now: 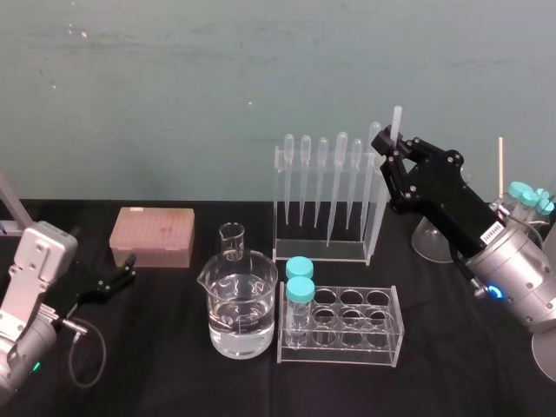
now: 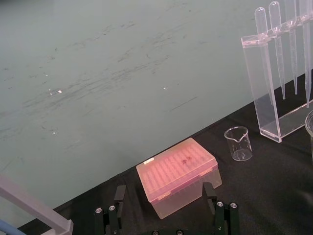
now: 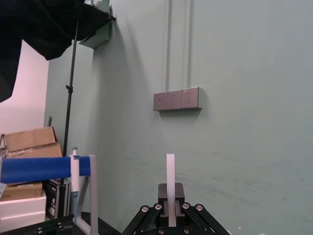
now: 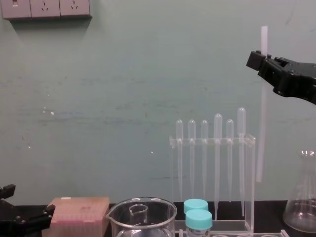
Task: Pick up the stirring rod with one hand, then place it down.
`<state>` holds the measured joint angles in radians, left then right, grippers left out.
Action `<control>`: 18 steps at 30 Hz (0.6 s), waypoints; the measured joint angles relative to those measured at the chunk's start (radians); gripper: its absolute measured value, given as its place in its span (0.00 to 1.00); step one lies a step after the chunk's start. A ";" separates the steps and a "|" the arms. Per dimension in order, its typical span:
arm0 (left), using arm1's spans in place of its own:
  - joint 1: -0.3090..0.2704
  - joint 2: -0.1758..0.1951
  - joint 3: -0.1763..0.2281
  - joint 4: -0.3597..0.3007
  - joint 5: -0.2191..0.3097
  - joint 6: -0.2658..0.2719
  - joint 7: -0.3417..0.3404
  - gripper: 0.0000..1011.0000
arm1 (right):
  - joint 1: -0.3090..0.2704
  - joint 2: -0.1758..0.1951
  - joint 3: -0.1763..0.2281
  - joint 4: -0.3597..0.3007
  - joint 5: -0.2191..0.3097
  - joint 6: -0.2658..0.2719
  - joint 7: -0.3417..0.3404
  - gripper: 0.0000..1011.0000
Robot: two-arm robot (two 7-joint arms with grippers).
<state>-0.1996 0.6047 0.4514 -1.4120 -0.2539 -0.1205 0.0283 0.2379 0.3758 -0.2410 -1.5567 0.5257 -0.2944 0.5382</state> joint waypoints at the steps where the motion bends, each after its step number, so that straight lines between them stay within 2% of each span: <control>1: 0.000 0.000 0.000 0.000 0.000 0.000 0.000 0.99 | 0.001 0.001 -0.001 0.002 0.002 0.000 0.004 0.07; 6: 0.000 0.000 0.000 0.000 0.000 0.000 0.000 0.99 | 0.012 0.015 -0.015 0.040 0.043 -0.005 0.073 0.07; 9: 0.000 0.000 0.000 0.000 0.000 0.000 0.000 0.99 | 0.025 0.023 -0.032 0.099 0.066 -0.012 0.121 0.07; 18: 0.000 0.000 0.000 0.000 0.000 0.000 0.000 0.99 | 0.059 0.007 -0.054 0.226 0.070 -0.034 0.136 0.07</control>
<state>-0.1995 0.6047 0.4514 -1.4120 -0.2539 -0.1205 0.0283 0.2969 0.3825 -0.2947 -1.3304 0.5959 -0.3284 0.6744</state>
